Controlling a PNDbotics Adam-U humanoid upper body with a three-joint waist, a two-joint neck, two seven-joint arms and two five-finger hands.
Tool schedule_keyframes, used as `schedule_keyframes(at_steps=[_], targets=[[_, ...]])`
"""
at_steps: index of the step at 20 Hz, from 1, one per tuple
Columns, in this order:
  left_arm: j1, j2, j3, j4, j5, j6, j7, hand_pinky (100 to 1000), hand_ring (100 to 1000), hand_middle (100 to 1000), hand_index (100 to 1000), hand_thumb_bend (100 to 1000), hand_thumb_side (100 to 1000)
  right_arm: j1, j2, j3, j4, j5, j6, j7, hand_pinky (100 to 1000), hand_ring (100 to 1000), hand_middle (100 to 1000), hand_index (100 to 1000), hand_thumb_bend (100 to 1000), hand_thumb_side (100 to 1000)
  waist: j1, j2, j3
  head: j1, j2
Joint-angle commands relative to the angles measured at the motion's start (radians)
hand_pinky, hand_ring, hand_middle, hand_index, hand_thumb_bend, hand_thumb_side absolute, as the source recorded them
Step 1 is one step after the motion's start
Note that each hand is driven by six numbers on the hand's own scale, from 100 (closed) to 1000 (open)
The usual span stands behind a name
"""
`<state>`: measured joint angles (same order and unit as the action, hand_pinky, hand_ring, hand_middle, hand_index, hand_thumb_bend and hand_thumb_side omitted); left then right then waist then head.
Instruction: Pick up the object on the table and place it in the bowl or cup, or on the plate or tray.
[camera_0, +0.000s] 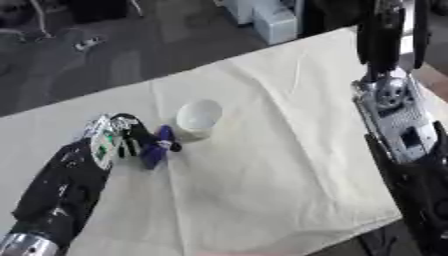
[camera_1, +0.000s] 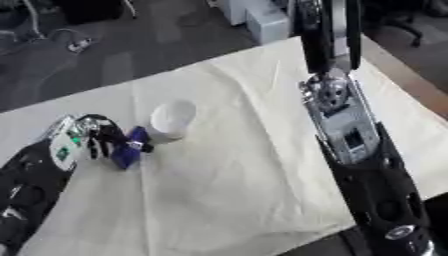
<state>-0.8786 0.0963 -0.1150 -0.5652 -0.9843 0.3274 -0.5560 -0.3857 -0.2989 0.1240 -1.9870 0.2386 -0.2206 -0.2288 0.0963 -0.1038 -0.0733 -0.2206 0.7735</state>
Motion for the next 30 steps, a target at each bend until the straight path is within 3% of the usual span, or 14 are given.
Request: schedule_keyframes(at_steps=[1,10,27,30], targets=[[-0.018,0.013,0.005,-0.009,-0.016,-0.002,0.006,279,469,590,756,746,555,-0.021,-0.002,0.001,-0.013,0.003,-0.004,0.0,517,544,554,670,100,910,-0.005,-0.007,-0.001,-0.01,-0.003],[-0.02,0.009,0.007,-0.003,-0.049,-0.004,0.0,294,478,598,758,640,544,-0.023,0.0,0.001,-0.013,0.003,-0.004,0.0,517,544,554,670,100,908,-0.004,-0.007,-0.003,-0.013,-0.003],[-0.014,0.007,0.021,0.022,-0.083,0.011,-0.014,275,479,609,757,587,507,-0.03,0.006,0.004,-0.013,0.003,-0.004,0.002,517,544,554,670,100,906,-0.002,-0.004,-0.011,-0.02,-0.003],[-0.015,0.007,0.021,0.021,-0.091,0.014,-0.006,215,443,576,732,477,490,-0.031,0.006,0.004,-0.013,0.003,-0.004,0.002,518,544,554,670,100,905,-0.001,-0.003,-0.012,-0.023,-0.003]])
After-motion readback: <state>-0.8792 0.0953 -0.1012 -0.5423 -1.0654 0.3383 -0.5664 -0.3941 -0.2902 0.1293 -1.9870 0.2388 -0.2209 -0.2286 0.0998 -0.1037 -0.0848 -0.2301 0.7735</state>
